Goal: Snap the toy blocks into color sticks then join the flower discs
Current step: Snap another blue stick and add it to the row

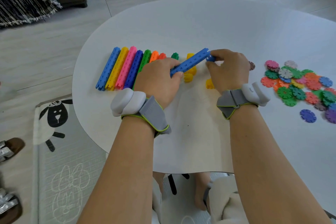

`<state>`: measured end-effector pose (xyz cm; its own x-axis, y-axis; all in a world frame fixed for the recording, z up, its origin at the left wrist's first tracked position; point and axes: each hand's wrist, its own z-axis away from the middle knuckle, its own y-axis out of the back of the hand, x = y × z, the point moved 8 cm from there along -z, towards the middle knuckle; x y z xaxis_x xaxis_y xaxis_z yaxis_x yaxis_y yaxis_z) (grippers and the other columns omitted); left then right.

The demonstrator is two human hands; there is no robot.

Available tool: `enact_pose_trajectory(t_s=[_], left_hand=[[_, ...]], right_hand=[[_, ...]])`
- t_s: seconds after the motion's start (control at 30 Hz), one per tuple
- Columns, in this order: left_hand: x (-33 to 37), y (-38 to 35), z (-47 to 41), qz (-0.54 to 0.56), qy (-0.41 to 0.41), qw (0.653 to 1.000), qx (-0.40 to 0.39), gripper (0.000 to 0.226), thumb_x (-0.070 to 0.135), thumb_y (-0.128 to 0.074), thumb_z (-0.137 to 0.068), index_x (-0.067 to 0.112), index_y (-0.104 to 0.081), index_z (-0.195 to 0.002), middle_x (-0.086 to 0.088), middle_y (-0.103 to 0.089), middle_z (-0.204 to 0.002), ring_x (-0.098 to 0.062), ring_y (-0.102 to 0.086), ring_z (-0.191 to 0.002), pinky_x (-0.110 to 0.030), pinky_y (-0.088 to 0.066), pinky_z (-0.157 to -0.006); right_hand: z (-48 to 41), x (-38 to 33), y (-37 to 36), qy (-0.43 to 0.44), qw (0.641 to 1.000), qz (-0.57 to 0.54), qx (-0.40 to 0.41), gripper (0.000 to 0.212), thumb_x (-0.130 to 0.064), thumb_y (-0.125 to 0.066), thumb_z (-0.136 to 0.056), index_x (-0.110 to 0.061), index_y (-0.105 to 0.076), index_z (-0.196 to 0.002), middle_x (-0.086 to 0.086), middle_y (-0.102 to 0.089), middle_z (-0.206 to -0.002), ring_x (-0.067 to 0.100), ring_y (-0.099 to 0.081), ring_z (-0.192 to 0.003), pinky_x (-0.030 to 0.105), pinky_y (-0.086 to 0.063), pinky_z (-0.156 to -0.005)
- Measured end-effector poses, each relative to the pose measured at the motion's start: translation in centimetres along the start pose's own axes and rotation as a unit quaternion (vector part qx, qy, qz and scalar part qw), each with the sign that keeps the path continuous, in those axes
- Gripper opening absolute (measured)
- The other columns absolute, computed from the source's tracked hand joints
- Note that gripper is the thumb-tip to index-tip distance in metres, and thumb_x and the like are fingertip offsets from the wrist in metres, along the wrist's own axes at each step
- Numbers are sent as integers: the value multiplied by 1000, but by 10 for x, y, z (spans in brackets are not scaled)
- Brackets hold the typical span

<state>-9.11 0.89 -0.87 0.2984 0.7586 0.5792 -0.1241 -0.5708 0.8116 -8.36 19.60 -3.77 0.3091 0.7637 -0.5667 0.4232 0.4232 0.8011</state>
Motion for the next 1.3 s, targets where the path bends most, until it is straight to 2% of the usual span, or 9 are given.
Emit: enact_pose_trajectory(t_s=[0.13, 0.23, 0.3, 0.4, 0.6, 0.87, 1.03, 1.2, 1.3], left_hand=[[-2, -2, 0, -3, 3, 1000, -12, 29, 30, -51, -93, 27, -59, -120, 4, -65, -100, -12, -49, -81, -24, -38, -71], [2, -2, 1, 7, 0, 1000, -17, 28, 30, -52, -93, 28, -60, -119, 4, -65, -101, -14, -53, -84, -27, -41, -73], [4, -2, 3, 12, -3, 1000, -18, 26, 29, -52, -92, 28, -61, -117, 3, -65, -99, -18, -56, -87, -32, -45, -77], [7, 0, 5, 25, -9, 1000, -15, 23, 27, -52, -92, 26, -63, -113, 1, -66, -96, -20, -56, -86, -35, -46, -79], [10, 5, 6, 35, -25, 999, -2, 23, 26, -54, -91, 24, -65, -111, -1, -67, -96, -21, -57, -86, -36, -45, -80], [14, 8, 7, 34, -51, 998, -1, 20, 25, -56, -90, 20, -67, -105, -4, -67, -91, -23, -57, -83, -40, -44, -79], [10, 9, 8, 16, -48, 999, -1, 21, 27, -55, -90, 24, -66, -108, -3, -67, -94, -22, -57, -84, -41, -47, -79], [7, 9, 7, -4, -38, 999, 4, 23, 28, -54, -91, 27, -65, -111, 0, -66, -94, -21, -56, -86, -40, -47, -79], [0, 14, 5, -16, -31, 999, 20, 22, 25, -54, -90, 24, -66, -108, -2, -65, -94, -22, -54, -87, -39, -45, -79]], right_hand=[[4, 0, 19, -32, 976, -214, 14, 25, -17, -59, -88, -21, -65, -111, -1, -66, -86, 13, -61, -82, 24, -45, -78], [10, 1, 20, -99, 912, -399, -3, 12, -8, -60, -86, -13, -68, -94, 11, -70, -90, 16, -67, -78, 25, -53, -69], [14, -1, 13, -140, 858, -493, -26, 7, -5, -62, -87, -10, -68, -88, 16, -69, -96, 21, -68, -87, 25, -55, -72], [19, -5, 8, -168, 796, -579, -49, 7, -4, -62, -88, -6, -68, -88, 17, -68, -99, 26, -68, -98, 30, -56, -81], [22, -5, 3, -209, 721, -658, -68, 8, -1, -59, -90, 1, -66, -91, 15, -70, -90, 23, -70, -86, 31, -58, -78], [25, -1, 6, -215, 729, -648, -53, 8, -1, -59, -90, 2, -66, -91, 14, -69, -89, 22, -71, -83, 31, -58, -77], [24, -4, 12, -165, 803, -571, -40, 9, -2, -60, -90, -3, -68, -87, 12, -69, -86, 23, -71, -85, 31, -58, -78], [23, -9, 13, -145, 824, -543, -66, 16, -1, -52, -94, -3, -68, -89, 12, -69, -88, 23, -71, -86, 32, -57, -79], [23, -11, 14, -125, 857, -492, -88, 14, -3, -54, -93, -5, -68, -91, 13, -69, -85, 21, -71, -80, 27, -56, -72]])
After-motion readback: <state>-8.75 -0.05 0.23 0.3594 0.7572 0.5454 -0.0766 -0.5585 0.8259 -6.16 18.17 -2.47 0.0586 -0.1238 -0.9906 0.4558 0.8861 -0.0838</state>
